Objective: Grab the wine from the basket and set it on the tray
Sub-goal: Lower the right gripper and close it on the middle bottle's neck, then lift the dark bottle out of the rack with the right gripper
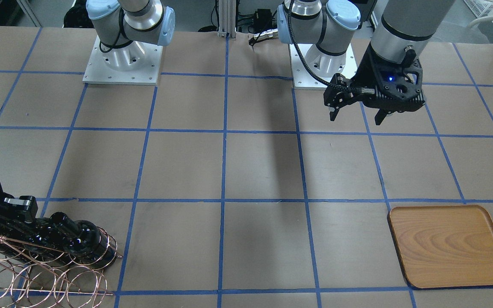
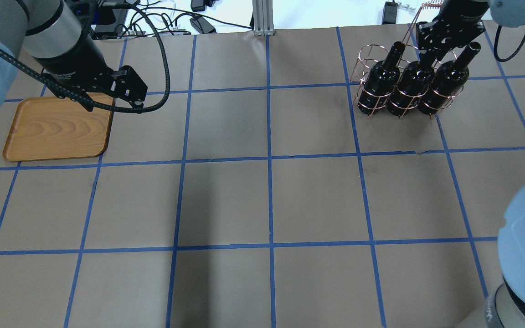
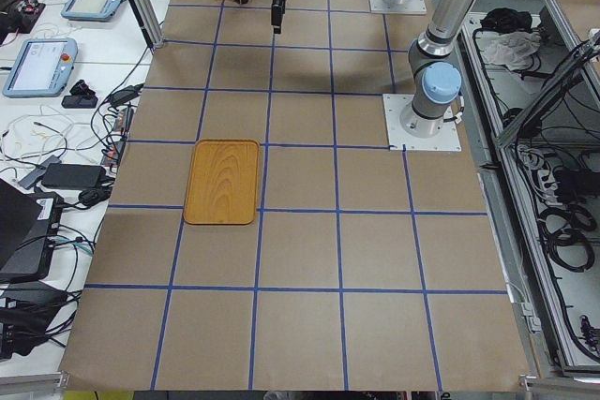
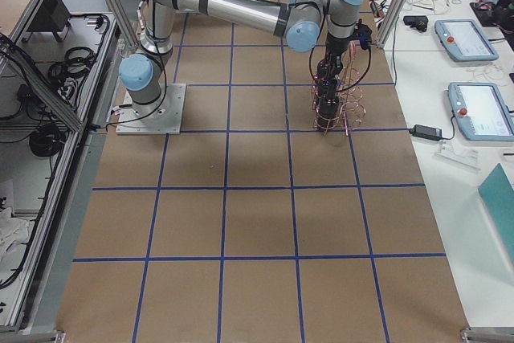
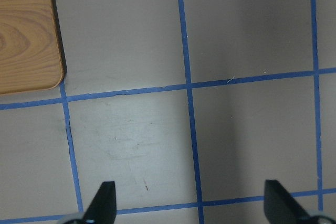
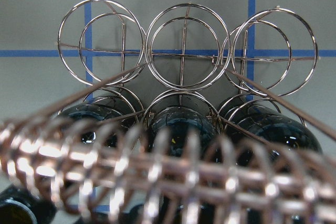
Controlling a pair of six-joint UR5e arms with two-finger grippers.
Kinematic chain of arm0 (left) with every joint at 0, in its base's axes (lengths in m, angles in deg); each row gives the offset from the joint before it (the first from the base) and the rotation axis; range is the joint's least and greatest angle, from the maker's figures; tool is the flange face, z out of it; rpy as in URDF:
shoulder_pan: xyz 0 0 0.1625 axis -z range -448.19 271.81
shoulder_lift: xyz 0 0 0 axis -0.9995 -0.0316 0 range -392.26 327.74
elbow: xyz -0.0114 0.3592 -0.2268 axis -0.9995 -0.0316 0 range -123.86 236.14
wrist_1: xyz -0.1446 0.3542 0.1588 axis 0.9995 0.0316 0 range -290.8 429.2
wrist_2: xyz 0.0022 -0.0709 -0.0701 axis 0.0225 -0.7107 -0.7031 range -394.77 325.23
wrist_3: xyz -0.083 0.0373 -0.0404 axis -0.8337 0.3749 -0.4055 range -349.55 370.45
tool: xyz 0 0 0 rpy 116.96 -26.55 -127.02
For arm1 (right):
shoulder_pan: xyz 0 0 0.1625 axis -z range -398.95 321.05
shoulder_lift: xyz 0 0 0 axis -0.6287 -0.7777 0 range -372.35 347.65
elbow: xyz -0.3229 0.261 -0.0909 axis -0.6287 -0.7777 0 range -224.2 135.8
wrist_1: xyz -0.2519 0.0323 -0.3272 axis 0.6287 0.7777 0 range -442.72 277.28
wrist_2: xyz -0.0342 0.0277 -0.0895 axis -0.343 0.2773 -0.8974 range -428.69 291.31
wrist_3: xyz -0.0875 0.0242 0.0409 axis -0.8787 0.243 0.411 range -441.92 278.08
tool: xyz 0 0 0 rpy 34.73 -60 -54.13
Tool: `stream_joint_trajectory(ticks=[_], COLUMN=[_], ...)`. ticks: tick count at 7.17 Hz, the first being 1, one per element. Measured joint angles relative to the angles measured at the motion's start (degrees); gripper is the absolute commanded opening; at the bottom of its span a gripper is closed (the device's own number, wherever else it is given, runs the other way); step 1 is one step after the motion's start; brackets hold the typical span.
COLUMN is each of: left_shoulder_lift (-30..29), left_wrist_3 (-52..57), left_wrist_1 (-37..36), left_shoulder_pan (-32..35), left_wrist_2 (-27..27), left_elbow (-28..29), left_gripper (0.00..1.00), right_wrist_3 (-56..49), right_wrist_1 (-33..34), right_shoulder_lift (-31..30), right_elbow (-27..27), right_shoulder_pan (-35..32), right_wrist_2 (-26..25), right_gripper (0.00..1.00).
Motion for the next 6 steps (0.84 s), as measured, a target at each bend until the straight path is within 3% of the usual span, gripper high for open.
stream_joint_trajectory(ticks=[4, 6], left_shoulder_lift=[0.1, 0.7], left_wrist_3=[0.2, 0.1], left_wrist_1=[0.3, 0.5], left_shoulder_pan=[-0.3, -0.4], left_wrist_2=[-0.1, -0.3], left_elbow=[0.8, 1.1], left_gripper=[1.0, 1.0], right_wrist_3=[0.4, 0.4], right_wrist_1=[-0.9, -6.0], right_shoulder_lift=[-2.4, -7.2], right_elbow=[-0.4, -2.2], right_shoulder_pan=[-0.4, -0.5], right_wrist_2=[0.1, 0.1], right_gripper=[0.22, 0.22])
